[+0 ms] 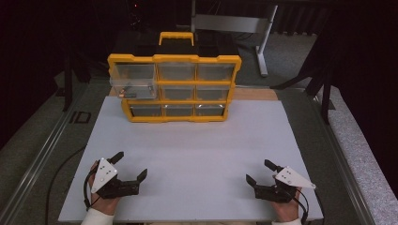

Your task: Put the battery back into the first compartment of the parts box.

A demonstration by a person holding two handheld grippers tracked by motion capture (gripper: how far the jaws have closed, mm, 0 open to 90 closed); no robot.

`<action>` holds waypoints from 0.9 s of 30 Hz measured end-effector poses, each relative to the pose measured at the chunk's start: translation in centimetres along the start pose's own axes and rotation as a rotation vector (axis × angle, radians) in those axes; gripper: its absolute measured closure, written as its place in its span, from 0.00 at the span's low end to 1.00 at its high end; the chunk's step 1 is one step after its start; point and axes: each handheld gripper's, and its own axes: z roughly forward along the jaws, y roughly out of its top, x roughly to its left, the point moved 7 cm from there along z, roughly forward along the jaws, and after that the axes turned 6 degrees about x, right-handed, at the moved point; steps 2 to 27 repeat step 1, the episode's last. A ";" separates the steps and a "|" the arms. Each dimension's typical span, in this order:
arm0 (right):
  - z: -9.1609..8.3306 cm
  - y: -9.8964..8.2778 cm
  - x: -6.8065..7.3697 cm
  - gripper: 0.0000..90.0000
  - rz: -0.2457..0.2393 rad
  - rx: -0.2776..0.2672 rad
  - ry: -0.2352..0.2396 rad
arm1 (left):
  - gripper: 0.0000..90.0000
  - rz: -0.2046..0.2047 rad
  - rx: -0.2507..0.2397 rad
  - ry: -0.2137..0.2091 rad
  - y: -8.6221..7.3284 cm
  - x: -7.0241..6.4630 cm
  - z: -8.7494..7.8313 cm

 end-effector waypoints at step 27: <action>0.0 0.0 0.0 0.10 0.000 -0.001 0.000 | 0.00 0.004 0.004 0.001 0.0 0.0 0.0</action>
